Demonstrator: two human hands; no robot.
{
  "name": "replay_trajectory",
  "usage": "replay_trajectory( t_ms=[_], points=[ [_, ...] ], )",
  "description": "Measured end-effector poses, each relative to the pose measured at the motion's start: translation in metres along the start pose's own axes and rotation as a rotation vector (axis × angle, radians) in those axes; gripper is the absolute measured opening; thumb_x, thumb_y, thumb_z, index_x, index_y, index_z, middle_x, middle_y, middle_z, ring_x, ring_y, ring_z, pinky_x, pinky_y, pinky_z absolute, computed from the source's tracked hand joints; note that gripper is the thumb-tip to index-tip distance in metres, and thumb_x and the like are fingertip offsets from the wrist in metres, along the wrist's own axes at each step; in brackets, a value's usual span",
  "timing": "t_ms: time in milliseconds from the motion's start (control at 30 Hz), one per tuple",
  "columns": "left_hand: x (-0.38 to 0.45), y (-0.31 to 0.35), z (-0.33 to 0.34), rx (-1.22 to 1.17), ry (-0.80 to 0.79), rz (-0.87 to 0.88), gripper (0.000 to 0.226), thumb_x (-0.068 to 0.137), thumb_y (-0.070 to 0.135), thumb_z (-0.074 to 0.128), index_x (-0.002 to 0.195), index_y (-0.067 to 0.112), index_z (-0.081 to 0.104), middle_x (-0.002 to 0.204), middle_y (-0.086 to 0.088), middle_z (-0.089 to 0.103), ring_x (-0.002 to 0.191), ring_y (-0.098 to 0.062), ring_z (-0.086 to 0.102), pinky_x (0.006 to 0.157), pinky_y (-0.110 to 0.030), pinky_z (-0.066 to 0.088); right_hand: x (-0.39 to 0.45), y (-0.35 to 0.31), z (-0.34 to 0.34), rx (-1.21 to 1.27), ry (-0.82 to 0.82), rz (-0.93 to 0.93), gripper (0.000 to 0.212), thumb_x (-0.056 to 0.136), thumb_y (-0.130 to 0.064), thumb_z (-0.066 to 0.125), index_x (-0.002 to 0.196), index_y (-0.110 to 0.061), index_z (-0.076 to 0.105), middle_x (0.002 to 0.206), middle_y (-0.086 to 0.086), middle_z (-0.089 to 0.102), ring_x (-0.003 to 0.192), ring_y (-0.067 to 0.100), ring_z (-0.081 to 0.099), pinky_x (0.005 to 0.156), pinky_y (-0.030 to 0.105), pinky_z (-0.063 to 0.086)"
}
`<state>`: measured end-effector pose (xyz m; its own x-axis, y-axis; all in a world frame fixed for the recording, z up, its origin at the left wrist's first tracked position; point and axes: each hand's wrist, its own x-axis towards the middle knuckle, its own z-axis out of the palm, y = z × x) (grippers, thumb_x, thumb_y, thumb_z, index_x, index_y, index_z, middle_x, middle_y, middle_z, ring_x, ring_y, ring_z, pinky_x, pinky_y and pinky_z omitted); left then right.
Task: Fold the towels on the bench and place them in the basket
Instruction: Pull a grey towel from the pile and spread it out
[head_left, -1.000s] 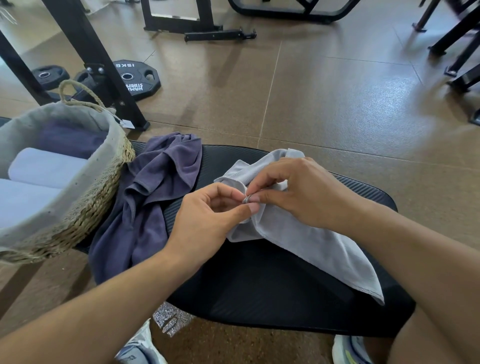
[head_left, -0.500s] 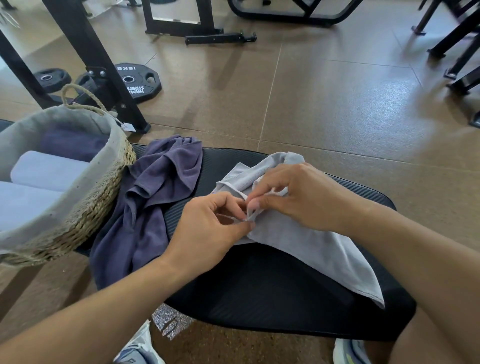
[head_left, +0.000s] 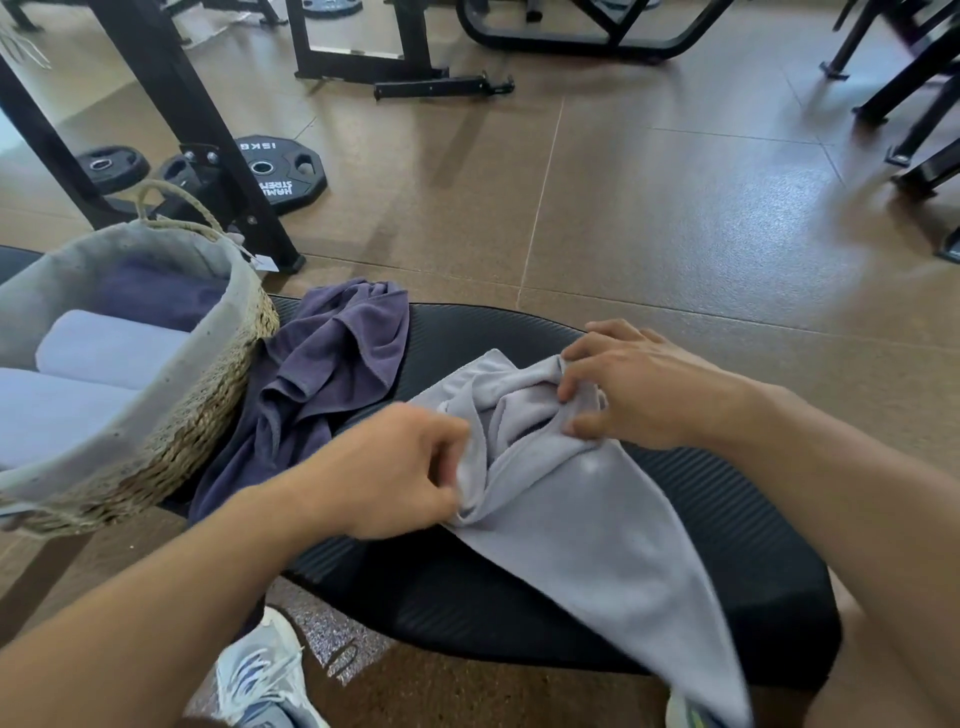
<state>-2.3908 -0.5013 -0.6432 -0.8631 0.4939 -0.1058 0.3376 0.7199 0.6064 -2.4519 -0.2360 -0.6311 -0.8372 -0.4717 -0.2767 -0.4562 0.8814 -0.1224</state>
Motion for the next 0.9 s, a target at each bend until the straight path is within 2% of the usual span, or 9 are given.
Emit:
replay_trajectory(
  t_ms=[67, 133, 233, 333, 433, 533, 667, 767, 900],
  points=[
    [0.001, -0.011, -0.009, 0.04, 0.168, -0.053, 0.012, 0.065, 0.026, 0.058, 0.062, 0.024, 0.047, 0.057, 0.009, 0.057, 0.055, -0.01, 0.054, 0.056, -0.035, 0.048, -0.008, 0.0, -0.002, 0.004, -0.033, -0.014, 0.04, 0.077, -0.071, 0.068, 0.102, -0.04, 0.067, 0.138, -0.02, 0.048, 0.143, 0.013, 0.025, 0.117, 0.035, 0.026],
    [0.004, -0.023, -0.019, 0.126, 0.355, -0.146, 0.013, 0.066, 0.027, 0.059, 0.064, 0.025, 0.047, 0.057, 0.009, 0.058, 0.059, -0.015, 0.058, 0.058, -0.037, 0.051, -0.015, 0.003, -0.002, 0.086, -0.069, -0.021, 0.043, 0.07, -0.075, 0.071, 0.09, -0.037, 0.067, 0.119, -0.022, 0.056, 0.124, 0.007, 0.042, 0.108, 0.034, 0.038],
    [0.008, -0.033, -0.031, 0.176, 0.538, -0.29, 0.02, 0.071, 0.02, 0.067, 0.065, 0.025, 0.049, 0.061, 0.009, 0.061, 0.065, -0.024, 0.061, 0.065, -0.041, 0.054, -0.027, 0.008, -0.002, 0.268, -0.072, 0.002, 0.042, 0.067, -0.071, 0.078, 0.094, -0.041, 0.067, 0.104, -0.022, 0.062, 0.102, -0.001, 0.054, 0.093, 0.03, 0.048],
    [0.011, -0.036, -0.033, 0.131, 0.535, -0.362, 0.017, 0.073, 0.016, 0.068, 0.07, 0.026, 0.054, 0.068, 0.009, 0.065, 0.071, -0.023, 0.064, 0.072, -0.041, 0.055, -0.038, 0.013, -0.004, 0.322, -0.098, 0.026, 0.048, 0.064, -0.062, 0.086, 0.102, -0.043, 0.064, 0.109, -0.027, 0.063, 0.104, -0.007, 0.056, 0.09, 0.021, 0.045],
    [0.013, -0.035, -0.027, 0.041, 0.445, -0.392, 0.015, 0.076, 0.014, 0.068, 0.076, 0.027, 0.062, 0.075, 0.011, 0.07, 0.077, -0.014, 0.068, 0.08, -0.039, 0.057, -0.044, 0.018, 0.002, 0.284, -0.102, 0.034, 0.047, 0.066, -0.052, 0.089, 0.104, -0.041, 0.065, 0.11, -0.023, 0.066, 0.107, -0.003, 0.059, 0.098, 0.029, 0.048],
    [0.014, -0.029, -0.019, -0.067, 0.412, -0.362, 0.013, 0.08, 0.015, 0.074, 0.077, 0.026, 0.068, 0.074, 0.01, 0.073, 0.073, -0.006, 0.07, 0.079, -0.036, 0.06, -0.042, 0.012, 0.014, 0.295, -0.063, 0.018, 0.039, 0.072, -0.047, 0.086, 0.105, -0.042, 0.066, 0.103, -0.023, 0.066, 0.101, -0.002, 0.061, 0.094, 0.033, 0.051],
    [0.018, -0.013, 0.001, -0.146, 0.446, -0.287, 0.011, 0.084, 0.023, 0.078, 0.079, 0.027, 0.069, 0.075, 0.013, 0.074, 0.07, 0.0, 0.069, 0.075, -0.034, 0.06, -0.027, -0.001, 0.027, 0.285, 0.074, -0.026, 0.012, 0.091, -0.037, 0.067, 0.103, -0.041, 0.068, 0.099, -0.021, 0.062, 0.093, 0.0, 0.057, 0.089, 0.037, 0.052],
    [0.023, -0.004, 0.014, -0.187, 0.45, -0.261, 0.011, 0.083, 0.023, 0.077, 0.08, 0.028, 0.068, 0.075, 0.016, 0.074, 0.072, 0.001, 0.07, 0.077, -0.036, 0.059, -0.013, -0.008, 0.029, 0.431, 0.27, 0.013, 0.016, 0.097, -0.025, 0.058, 0.104, -0.036, 0.066, 0.103, -0.02, 0.061, 0.093, 0.001, 0.057, 0.089, 0.035, 0.052],
    [0.037, 0.001, 0.015, -0.182, 0.452, -0.236, 0.011, 0.083, 0.027, 0.075, 0.08, 0.03, 0.066, 0.072, 0.018, 0.072, 0.066, 0.001, 0.067, 0.071, -0.037, 0.058, 0.002, -0.015, 0.028, 0.526, 0.361, 0.028, 0.014, 0.099, -0.032, 0.059, 0.111, -0.037, 0.065, 0.108, -0.023, 0.056, 0.095, -0.001, 0.056, 0.088, 0.026, 0.048]
  ],
)
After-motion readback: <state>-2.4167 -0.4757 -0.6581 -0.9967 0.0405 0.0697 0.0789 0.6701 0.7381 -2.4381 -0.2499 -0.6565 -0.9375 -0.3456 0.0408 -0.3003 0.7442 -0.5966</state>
